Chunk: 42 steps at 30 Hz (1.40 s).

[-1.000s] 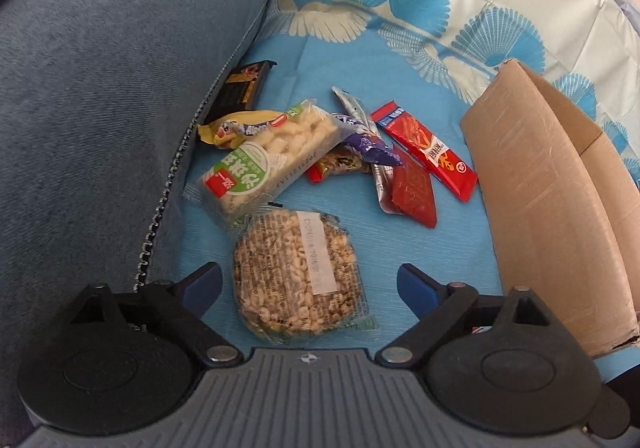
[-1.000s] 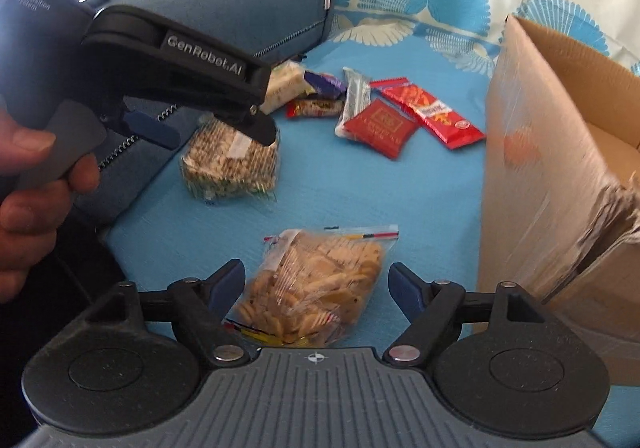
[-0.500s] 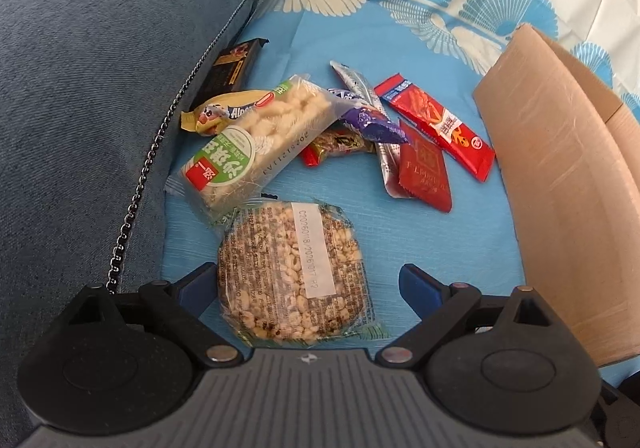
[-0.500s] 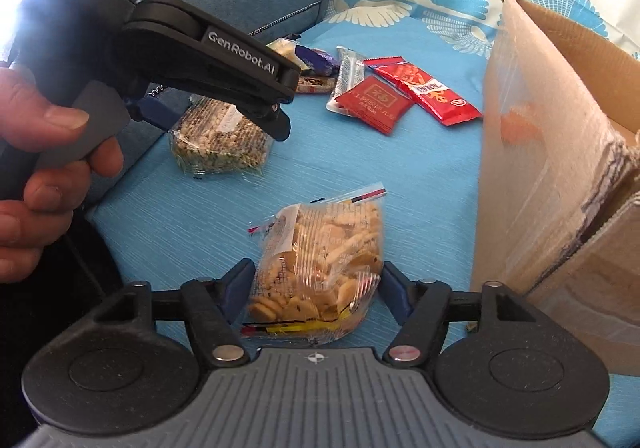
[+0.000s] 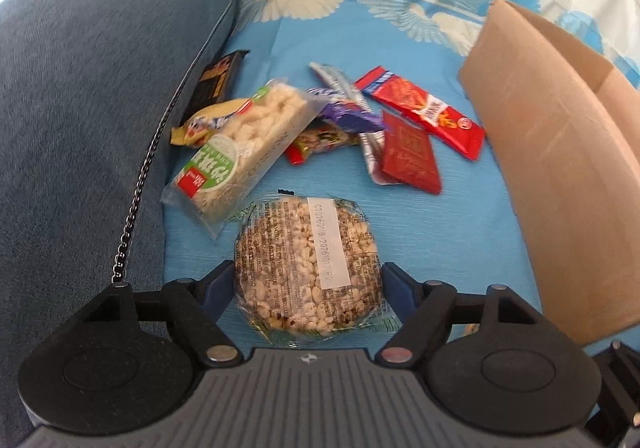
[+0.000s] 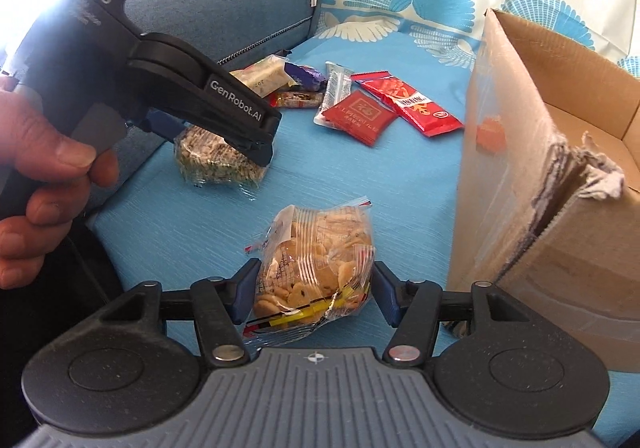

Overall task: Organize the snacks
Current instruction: 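Grasp the round puffed grain cake bag with left tool while right holds crackers, then carry both bags into the box and open both tools to release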

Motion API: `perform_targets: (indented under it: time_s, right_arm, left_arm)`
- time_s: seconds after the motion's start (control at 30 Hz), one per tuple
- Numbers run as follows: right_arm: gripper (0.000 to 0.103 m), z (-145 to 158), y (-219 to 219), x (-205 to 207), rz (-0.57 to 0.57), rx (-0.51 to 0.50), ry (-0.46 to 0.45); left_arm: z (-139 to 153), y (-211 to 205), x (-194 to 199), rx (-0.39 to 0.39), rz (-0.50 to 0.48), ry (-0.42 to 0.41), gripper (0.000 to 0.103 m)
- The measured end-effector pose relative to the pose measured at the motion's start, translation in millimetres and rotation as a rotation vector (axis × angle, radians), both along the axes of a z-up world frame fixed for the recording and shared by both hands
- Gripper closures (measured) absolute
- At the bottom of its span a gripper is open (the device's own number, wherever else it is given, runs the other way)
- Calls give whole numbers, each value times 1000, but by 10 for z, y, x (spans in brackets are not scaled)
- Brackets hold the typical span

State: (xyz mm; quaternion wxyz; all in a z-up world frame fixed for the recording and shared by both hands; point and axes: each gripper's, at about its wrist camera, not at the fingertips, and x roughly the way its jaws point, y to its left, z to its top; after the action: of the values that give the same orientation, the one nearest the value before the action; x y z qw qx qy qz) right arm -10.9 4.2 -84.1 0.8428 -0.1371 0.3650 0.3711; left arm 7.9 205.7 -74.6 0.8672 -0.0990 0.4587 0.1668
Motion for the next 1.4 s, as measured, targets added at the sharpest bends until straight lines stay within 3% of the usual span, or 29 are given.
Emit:
perform_targets:
  time_s: [0.13, 0.27, 0.47, 0.73, 0.93, 1.1, 1.4]
  right_arm:
    - [42, 17, -15, -2, 2, 6, 11]
    - [39, 56, -11, -9, 9, 17, 5]
    - [35, -12, 59, -20, 29, -21, 6]
    - [36, -90, 119, -26, 45, -56, 14]
    - [50, -86, 105, -47, 57, -64, -20]
    - [51, -4, 33, -84, 38, -43, -56]
    - [52, 355, -145, -192, 14, 66, -129]
  left_arm:
    - [43, 14, -99, -76, -38, 22, 21]
    - [43, 45, -225, -160, -11, 49, 21]
    - [9, -20, -206, -125, 17, 82, 18]
    - [-74, -210, -120, -24, -51, 140, 17]
    - [-70, -196, -118, -34, -51, 139, 20]
    - [47, -257, -196, -2, -64, 61, 20]
    - [441, -279, -625, 23, -32, -250, 20]
